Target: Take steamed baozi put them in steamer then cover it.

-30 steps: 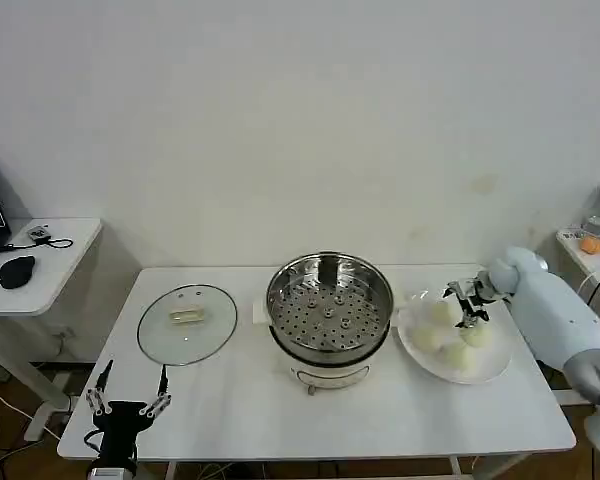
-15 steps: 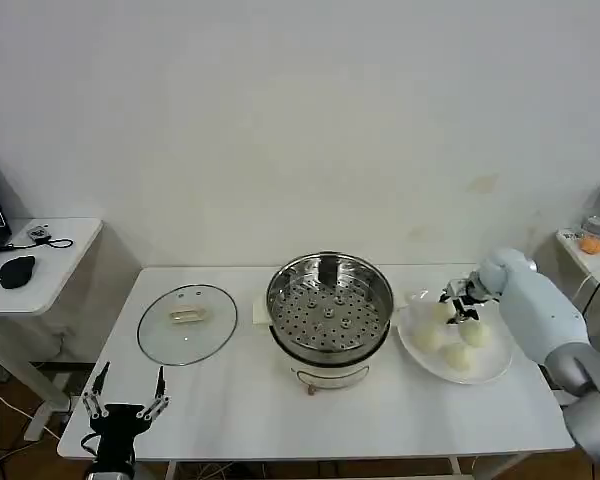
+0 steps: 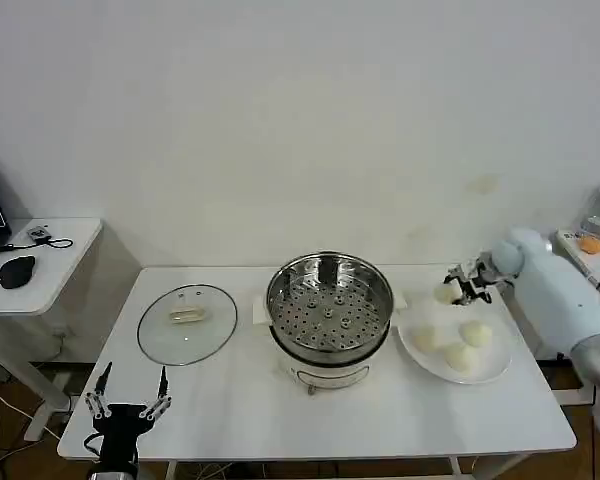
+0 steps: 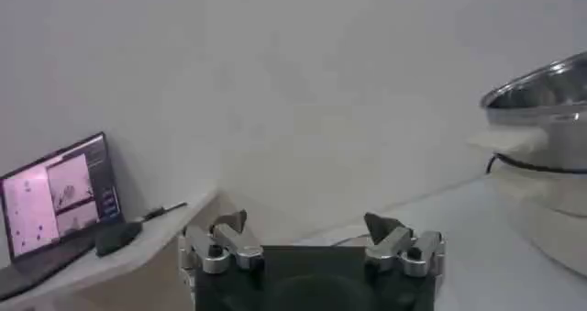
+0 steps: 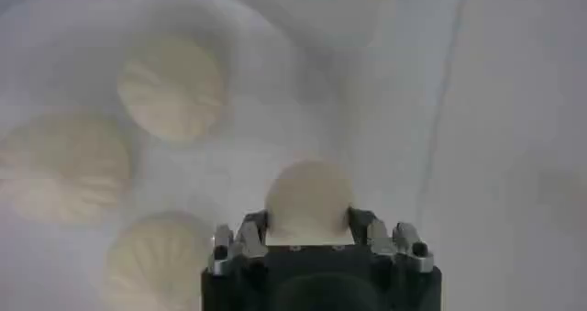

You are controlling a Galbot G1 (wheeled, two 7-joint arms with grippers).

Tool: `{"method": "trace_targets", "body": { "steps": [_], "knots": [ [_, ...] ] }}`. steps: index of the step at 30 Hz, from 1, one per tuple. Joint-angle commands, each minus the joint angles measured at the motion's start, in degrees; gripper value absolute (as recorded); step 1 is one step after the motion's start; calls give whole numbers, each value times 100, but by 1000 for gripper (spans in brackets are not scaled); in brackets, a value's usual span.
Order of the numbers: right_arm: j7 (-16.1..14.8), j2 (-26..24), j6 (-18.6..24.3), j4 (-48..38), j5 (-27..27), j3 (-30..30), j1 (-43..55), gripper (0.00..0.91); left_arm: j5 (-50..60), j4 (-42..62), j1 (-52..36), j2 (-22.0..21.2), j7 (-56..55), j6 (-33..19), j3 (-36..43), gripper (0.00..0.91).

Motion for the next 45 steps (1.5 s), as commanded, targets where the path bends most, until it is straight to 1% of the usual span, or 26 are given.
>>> {"method": "trace_targets", "body": {
  "steps": [1,4,7,13,14,15,17,18,22,23,25,27,29,32,34,35,36,39,40,41,42,45],
  "knots": [
    [-61,-589,-251,1702,1626,-953,916,605,4,-54,-7,-1,-3,7,30,907],
    [-37,-451,-341,1931,1903,-1360,1235,615,5,-120,3,13,-2,31,35,907],
    [-3,-147,-345,1987,2085,-1816,1685,615,0,-195,15,23,0,55,18,907],
    [87,498,-304,1972,2412,-2369,2238,615,-3,-259,17,3,-7,77,-47,907],
    [91,519,-296,1979,2429,-2385,2248,615,-1,-260,19,-3,-6,75,-60,907],
    [118,687,-279,2056,2465,-2500,2286,615,1,-262,19,-14,-7,75,-70,907],
    [177,800,-216,2138,2437,-2644,2266,605,-3,-273,21,-36,-18,75,-103,907],
    [219,878,-174,2175,2395,-2751,2243,615,-8,-281,26,-44,-21,75,-122,907],
    [303,951,124,2340,2010,-3130,2117,605,-20,-333,68,-65,-25,74,-201,907],
    [306,932,199,2394,1961,-3206,2099,615,-22,-349,86,-70,-29,75,-221,907],
    [339,862,317,2513,1930,-3395,2066,605,-23,-362,97,-81,-34,72,-237,907],
    [391,813,494,2566,1776,-3493,2042,615,-25,-368,105,-94,-45,69,-252,907],
    [466,807,753,2517,1437,-3577,1987,605,-25,-369,110,-105,-53,64,-257,907],
    [550,836,984,2369,1046,-3699,1883,605,-24,-372,111,-129,-64,64,-259,907],
    [611,866,1116,2261,799,-3705,1808,605,-23,-371,119,-134,-64,59,-258,907],
    [702,914,1243,2131,555,-3674,1744,605,-24,-369,123,-135,-70,60,-259,907],
    [749,943,1316,2131,418,-3610,1700,605,-24,-360,123,-135,-70,58,-264,907],
    [949,1136,1591,1696,-52,-3437,1577,605,-27,-341,120,-135,-75,56,-280,907],
    [949,1136,1591,1696,-52,-3437,1577,615,-27,-330,117,-134,-74,56,-282,907],
    [1098,1261,1777,1417,-347,-3335,1523,615,-28,-322,112,-133,-74,55,-284,907],
    [1163,1319,1842,1298,-485,-3285,1499,615,-34,-313,102,-132,-75,57,-287,907],
    [1274,1447,1945,1071,-733,-3163,1445,615,-44,-290,74,-129,-77,57,-300,907]
  ]
}}
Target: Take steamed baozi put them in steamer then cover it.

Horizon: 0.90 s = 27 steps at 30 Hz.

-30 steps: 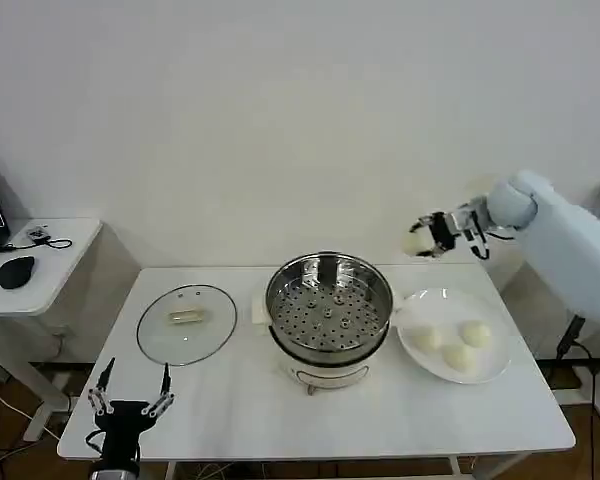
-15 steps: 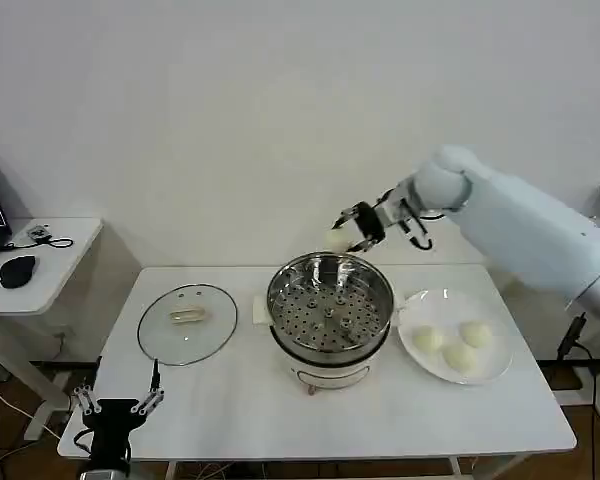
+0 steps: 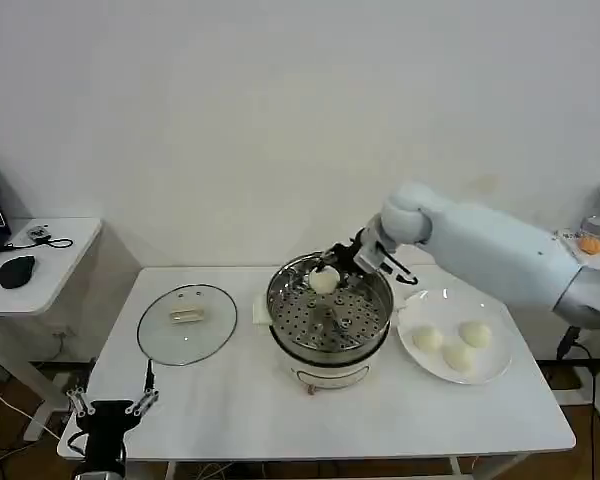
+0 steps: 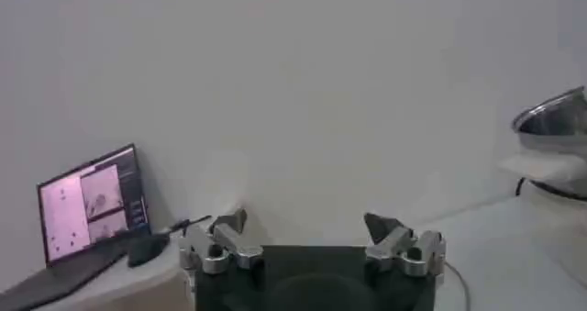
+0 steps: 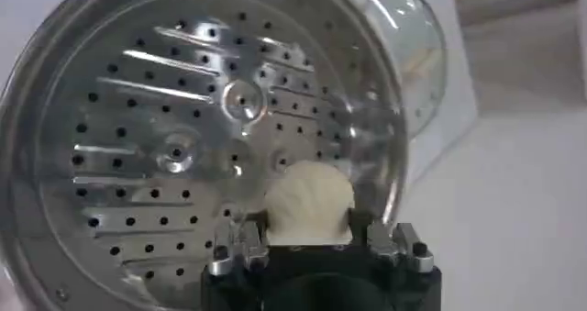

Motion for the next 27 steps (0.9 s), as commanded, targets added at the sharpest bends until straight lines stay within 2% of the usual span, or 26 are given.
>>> {"method": "trace_targets", "body": {
  "steps": [1,14,16,17,18,21,27],
  "knots": [
    [426,388,659,-702,-1141,101,-159,615,-13,41,-33,8,-2,0,-21,907],
    [759,749,853,-992,-1384,109,-310,615,-21,65,-89,3,-8,5,-28,907],
    [811,779,881,-1013,-1408,115,-324,695,-18,58,-77,-5,-9,1,-29,907],
    [820,783,900,-1010,-1436,117,-324,867,-18,51,-71,-9,-11,1,-29,907],
    [826,780,911,-998,-1455,117,-320,907,-17,44,-67,-13,-15,2,-28,907],
    [800,713,903,-915,-1428,98,-271,907,-16,21,-49,-27,-21,0,-35,907],
    [563,259,722,-283,-876,150,41,907,0,0,-24,-64,-38,-4,-10,907]
  ]
}}
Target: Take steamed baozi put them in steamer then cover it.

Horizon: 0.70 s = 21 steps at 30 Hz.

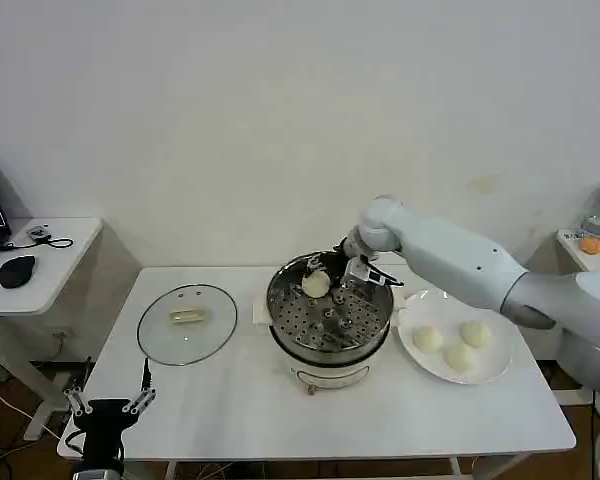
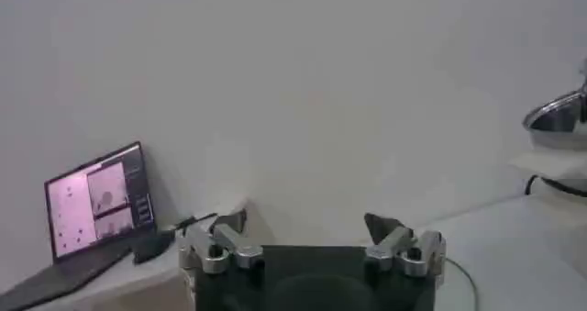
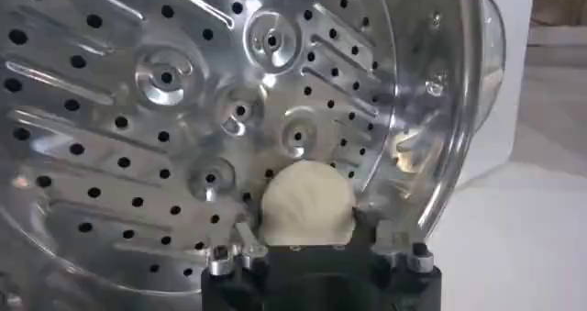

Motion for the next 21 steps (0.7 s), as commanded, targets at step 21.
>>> {"method": "trace_targets", "body": {
  "steps": [21],
  "knots": [
    [-954,-4049,-2640,2371,2474,-42,807,907,-40,-60,-251,274,95,51,346,907]
  ]
}}
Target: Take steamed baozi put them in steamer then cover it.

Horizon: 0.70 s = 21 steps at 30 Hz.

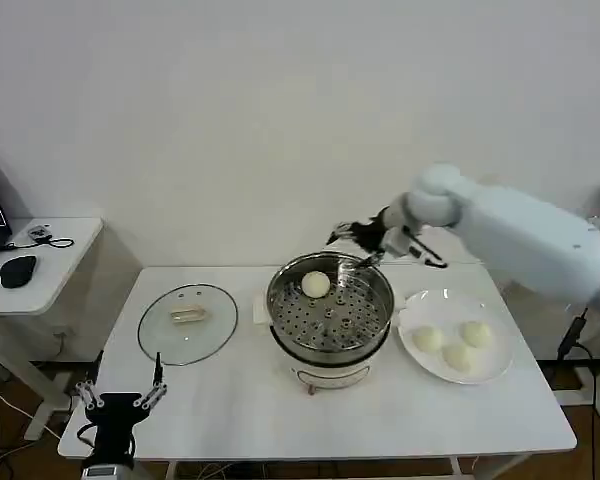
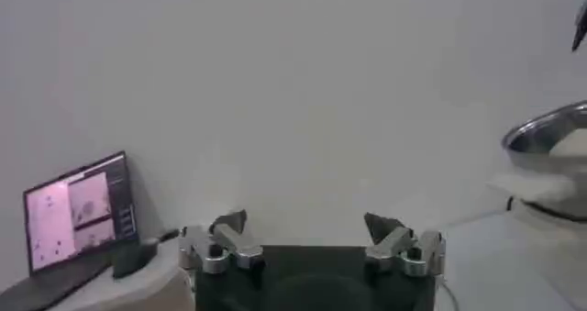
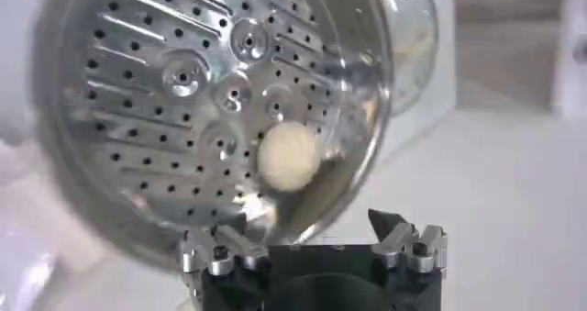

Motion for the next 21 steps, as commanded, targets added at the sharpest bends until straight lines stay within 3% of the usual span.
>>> {"method": "trace_targets", "body": {
  "steps": [1,5,9,12,21],
  "knots": [
    [-268,-1822,-1294,595,578,-84,-133,907,-47,18,-71,151,24,17,85,907],
    [-224,-2311,-1698,758,630,-198,-673,907,-60,78,-100,199,38,-5,106,907],
    [-101,-2349,-2034,788,633,288,-1682,907,-93,115,-149,232,37,-4,78,907],
    [83,-2023,-2495,671,613,966,-2653,907,-90,119,-133,232,40,-2,72,907],
    [35,-818,-2897,-175,817,767,-2808,907,-72,154,-159,166,41,8,23,907]
  ]
}}
